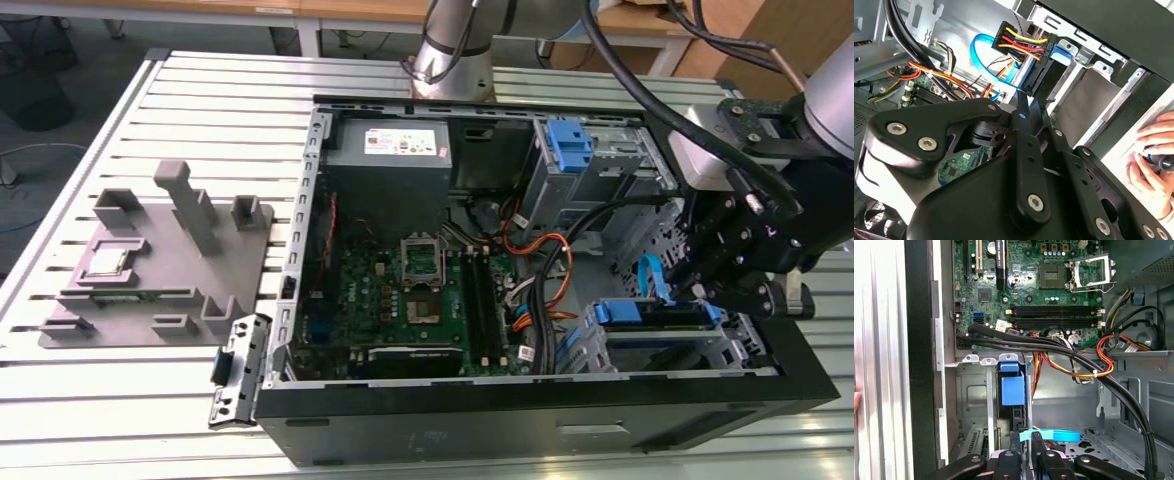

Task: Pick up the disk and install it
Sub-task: 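Insert the second disk wire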

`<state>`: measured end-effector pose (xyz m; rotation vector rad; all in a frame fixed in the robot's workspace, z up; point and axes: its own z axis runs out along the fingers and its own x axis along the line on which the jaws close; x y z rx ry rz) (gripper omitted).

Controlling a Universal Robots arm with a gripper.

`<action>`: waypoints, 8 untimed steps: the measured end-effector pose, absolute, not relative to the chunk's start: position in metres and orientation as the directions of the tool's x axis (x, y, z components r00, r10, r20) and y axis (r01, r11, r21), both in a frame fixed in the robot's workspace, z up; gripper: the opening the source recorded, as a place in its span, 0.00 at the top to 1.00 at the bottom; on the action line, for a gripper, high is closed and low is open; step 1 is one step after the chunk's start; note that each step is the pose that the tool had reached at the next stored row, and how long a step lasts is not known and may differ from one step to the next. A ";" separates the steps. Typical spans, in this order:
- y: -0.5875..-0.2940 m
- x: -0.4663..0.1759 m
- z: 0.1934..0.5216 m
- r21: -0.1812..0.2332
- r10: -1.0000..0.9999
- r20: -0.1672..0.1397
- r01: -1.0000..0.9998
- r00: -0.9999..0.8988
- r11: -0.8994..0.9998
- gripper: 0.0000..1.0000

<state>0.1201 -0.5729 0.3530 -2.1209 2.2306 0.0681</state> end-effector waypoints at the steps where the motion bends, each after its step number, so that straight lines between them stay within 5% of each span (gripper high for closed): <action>1: -0.573 0.120 0.354 -0.011 -0.996 -0.076 -0.999 -0.050 0.051 0.76; 8: -0.573 0.126 0.356 -0.011 -0.996 -0.076 -0.999 -0.050 0.051 0.76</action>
